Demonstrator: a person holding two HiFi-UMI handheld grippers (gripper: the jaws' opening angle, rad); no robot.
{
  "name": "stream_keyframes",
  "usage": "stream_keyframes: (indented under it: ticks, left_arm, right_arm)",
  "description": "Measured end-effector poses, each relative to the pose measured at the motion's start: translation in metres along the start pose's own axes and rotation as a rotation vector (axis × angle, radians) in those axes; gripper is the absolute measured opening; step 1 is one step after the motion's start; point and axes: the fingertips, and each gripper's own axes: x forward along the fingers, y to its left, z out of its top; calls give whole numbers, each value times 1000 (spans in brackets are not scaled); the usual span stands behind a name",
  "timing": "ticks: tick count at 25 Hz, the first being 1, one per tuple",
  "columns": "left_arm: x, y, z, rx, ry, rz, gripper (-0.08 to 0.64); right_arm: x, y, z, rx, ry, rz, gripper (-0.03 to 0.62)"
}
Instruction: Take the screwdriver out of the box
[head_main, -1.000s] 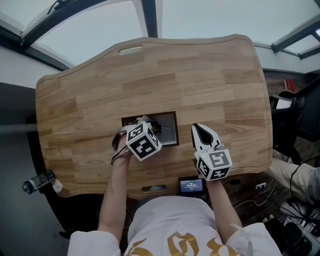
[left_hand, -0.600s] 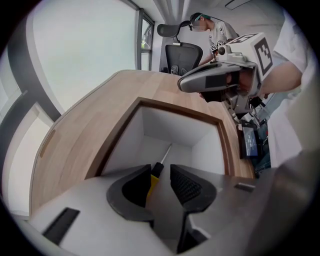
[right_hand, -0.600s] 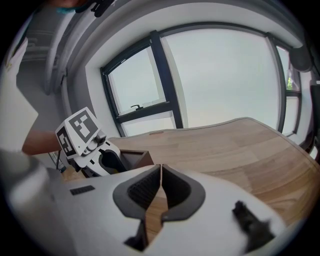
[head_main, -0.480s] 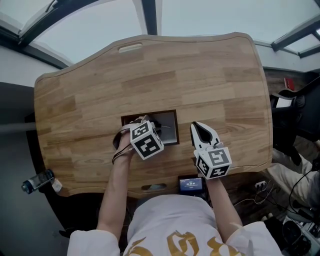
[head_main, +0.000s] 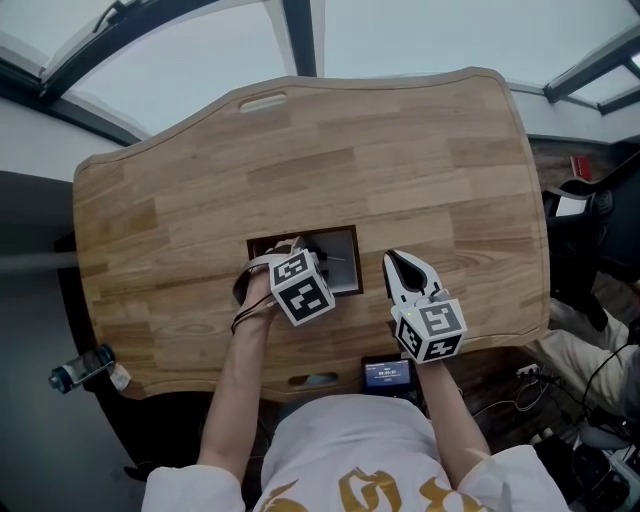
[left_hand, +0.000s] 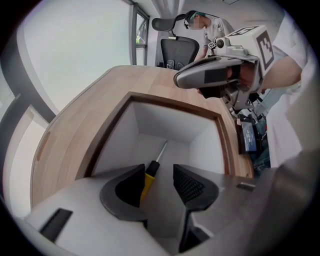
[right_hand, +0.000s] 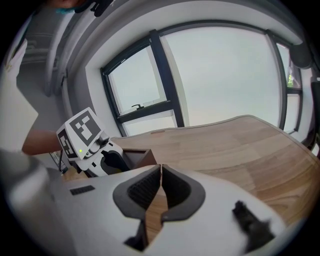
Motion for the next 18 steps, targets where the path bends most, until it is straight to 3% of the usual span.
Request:
stream_keyframes:
  ticks: [18]
  left_arm:
    - [1,1,-1,11,22,24,175]
  right_arm:
    - [-14,-1,2,1,-17,-16,32]
